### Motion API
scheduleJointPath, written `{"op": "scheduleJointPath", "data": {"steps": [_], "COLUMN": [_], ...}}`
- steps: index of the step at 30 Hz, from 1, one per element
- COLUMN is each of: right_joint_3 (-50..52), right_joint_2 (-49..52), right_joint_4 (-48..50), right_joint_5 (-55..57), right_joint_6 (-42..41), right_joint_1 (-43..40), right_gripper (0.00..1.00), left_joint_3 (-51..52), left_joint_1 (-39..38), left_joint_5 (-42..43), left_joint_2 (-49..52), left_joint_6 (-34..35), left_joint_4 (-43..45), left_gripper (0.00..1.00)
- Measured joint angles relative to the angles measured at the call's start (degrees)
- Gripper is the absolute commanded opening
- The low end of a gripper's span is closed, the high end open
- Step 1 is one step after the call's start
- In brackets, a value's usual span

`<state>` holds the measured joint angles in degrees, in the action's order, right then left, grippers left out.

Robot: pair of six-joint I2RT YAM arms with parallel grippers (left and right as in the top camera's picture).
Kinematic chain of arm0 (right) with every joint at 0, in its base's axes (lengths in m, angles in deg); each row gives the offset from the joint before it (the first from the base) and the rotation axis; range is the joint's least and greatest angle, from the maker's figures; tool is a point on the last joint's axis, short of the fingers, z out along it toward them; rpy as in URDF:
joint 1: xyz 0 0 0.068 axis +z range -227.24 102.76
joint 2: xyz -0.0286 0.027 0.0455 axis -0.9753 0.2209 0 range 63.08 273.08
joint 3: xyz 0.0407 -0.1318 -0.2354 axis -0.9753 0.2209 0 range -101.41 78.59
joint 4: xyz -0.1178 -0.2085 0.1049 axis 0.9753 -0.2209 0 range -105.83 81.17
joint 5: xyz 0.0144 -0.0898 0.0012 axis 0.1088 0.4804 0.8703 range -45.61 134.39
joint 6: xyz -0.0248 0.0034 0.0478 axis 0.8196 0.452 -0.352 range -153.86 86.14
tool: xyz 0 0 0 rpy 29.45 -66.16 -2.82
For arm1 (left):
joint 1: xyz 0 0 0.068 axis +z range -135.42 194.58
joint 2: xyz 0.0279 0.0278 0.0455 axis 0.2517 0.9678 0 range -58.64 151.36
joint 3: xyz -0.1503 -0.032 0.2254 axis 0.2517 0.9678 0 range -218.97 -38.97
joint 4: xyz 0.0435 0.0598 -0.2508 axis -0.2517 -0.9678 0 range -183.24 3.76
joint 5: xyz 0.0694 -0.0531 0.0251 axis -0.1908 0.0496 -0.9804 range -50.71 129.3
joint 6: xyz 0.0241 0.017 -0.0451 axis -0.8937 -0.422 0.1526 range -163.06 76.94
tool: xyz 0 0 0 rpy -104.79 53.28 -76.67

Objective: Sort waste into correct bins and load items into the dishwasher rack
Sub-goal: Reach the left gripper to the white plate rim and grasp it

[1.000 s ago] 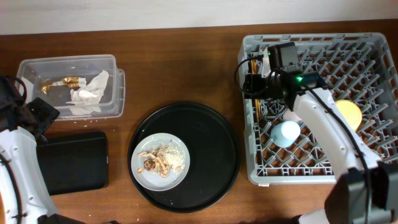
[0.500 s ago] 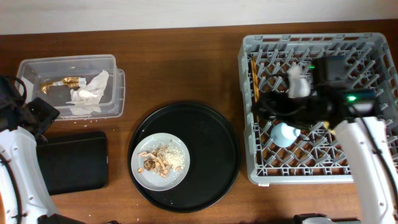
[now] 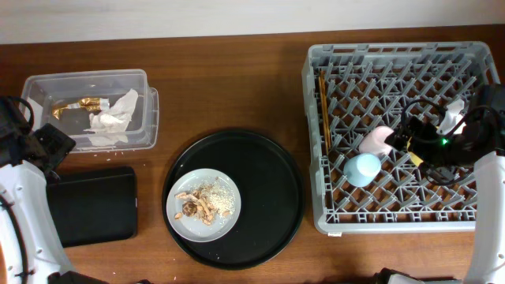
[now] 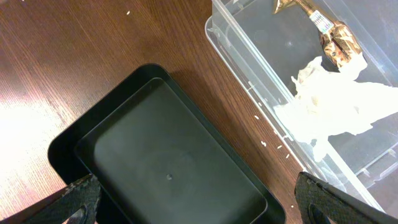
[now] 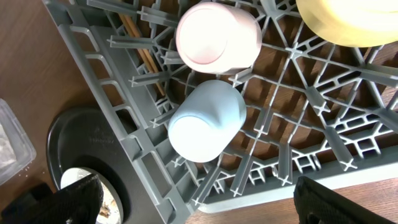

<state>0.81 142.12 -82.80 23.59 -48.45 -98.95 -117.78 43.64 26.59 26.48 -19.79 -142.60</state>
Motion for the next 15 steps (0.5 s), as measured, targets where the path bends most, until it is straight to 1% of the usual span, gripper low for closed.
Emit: {"op": "scheduleJointPath", "data": {"steps": [13, 15], "right_joint_3": [0.00, -0.02], "right_joint_2": [0.00, 0.00], "right_joint_4": [0.00, 0.00], "right_joint_5": [0.00, 0.00], "right_joint_6": [0.00, 0.02], "right_joint_1": [0.00, 0.00], "right_gripper": [0.99, 0.99], "left_joint_3": [0.00, -0.02], "left_joint_1": [0.00, 0.02], "left_joint_5": [0.04, 3.63], "left_joint_2": [0.00, 0.00], "left_joint_6": [0.04, 0.87], "left_joint_4": [0.02, -0.42], "left_gripper": [0.99, 0.99]}}
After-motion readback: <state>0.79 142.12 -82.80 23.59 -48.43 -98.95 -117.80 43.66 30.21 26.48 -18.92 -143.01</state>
